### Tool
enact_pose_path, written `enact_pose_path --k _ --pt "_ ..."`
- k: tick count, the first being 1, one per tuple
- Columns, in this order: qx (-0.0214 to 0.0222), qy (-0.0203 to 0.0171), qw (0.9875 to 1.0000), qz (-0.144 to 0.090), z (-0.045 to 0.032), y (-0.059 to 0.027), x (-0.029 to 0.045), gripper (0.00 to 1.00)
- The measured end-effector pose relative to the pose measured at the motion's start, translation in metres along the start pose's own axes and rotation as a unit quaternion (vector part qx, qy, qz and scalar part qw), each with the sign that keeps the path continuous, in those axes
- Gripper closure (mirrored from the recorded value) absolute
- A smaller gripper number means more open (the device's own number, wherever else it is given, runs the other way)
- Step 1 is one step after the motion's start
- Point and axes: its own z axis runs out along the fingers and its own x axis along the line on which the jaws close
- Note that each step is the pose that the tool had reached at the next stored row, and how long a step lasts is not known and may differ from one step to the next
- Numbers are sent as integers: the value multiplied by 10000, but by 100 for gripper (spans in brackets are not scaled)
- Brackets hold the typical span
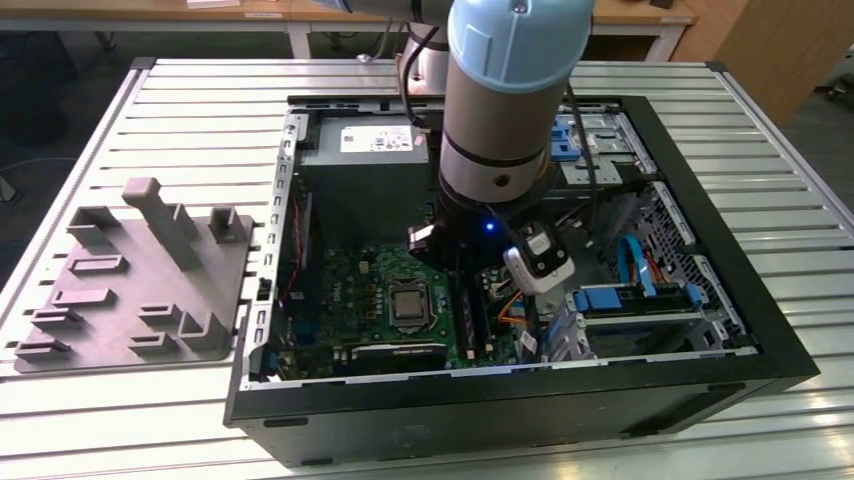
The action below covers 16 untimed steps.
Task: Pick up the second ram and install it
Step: 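Insert the second ram into the second slot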
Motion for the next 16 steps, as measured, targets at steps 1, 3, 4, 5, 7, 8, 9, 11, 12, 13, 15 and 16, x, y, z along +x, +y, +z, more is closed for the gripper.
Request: enact_pose_path --k 1,3,4,5,7,8,9,11,12,13,15,16 --pt "0 0 10000 0 -9 1 0 89" --pt "-6 0 10000 0 -11 1 0 89" --pt "-22 0 10000 1 -12 0 0 89" --pt "-47 0 10000 1 -12 -1 0 89" --pt "-87 0 10000 2 -12 -7 0 89" --pt "-88 0 10000 2 -12 -11 0 89" --pt "-88 0 10000 2 -12 -16 0 89" --pt "-89 0 10000 2 -6 -22 0 89" --pt "-89 0 10000 1 -5 -23 0 89" --pt "-89 0 10000 1 -5 -23 -1 89" --pt "-88 0 10000 -1 -4 -24 0 89" --pt "-88 1 10000 -3 -1 -25 0 89"
